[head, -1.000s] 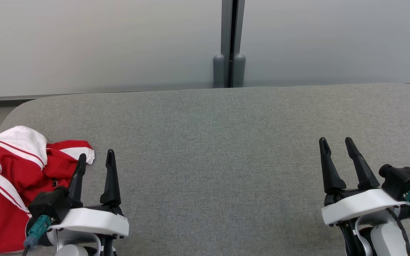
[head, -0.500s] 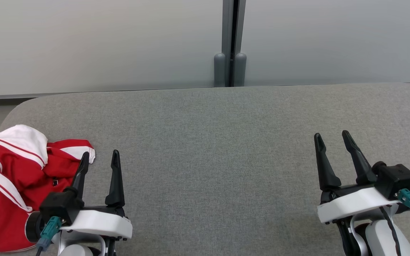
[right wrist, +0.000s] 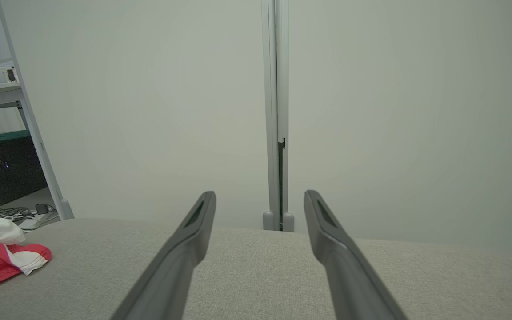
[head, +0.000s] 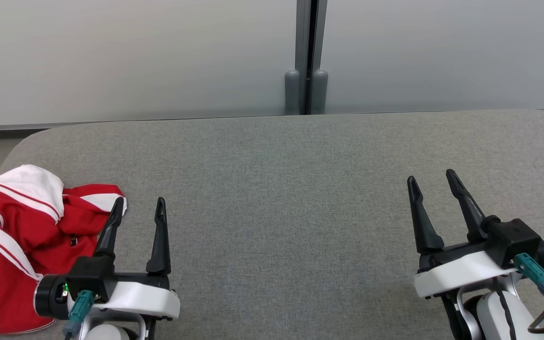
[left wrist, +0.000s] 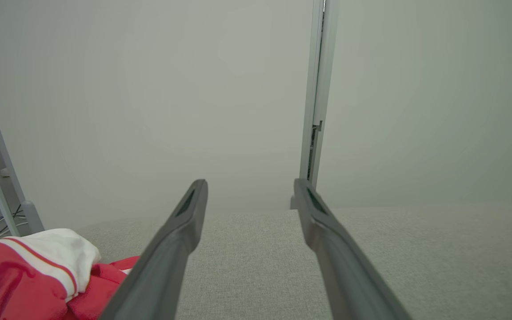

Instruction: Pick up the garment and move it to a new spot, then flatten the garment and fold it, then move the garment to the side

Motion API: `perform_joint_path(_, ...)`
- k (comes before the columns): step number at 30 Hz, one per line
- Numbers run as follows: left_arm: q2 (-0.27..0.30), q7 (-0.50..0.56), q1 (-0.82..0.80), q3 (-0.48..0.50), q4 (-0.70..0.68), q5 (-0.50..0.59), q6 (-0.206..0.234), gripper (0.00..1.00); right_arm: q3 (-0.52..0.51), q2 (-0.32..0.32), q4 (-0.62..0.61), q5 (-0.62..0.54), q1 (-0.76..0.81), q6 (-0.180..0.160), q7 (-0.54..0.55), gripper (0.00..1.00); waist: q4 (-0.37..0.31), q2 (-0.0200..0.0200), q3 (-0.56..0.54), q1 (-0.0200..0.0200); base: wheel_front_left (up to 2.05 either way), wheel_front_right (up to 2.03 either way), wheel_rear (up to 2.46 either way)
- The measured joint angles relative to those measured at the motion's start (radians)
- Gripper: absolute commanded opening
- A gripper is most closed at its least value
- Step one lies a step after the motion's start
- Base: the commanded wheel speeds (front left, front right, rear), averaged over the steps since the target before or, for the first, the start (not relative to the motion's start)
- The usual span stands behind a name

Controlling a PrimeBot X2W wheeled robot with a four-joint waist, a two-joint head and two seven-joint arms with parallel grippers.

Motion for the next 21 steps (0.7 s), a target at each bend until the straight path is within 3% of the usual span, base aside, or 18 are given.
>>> perform_joint_path(21,0.001,-0.019,-0.001,-0.012,-0.011,0.071,0.016,1.0,0.007,0.001,-0.002,-0.068,-0.01,0.0,-0.021,1.0,0.003,0.0,-0.007,-0.0001,0.0,0.0,0.0)
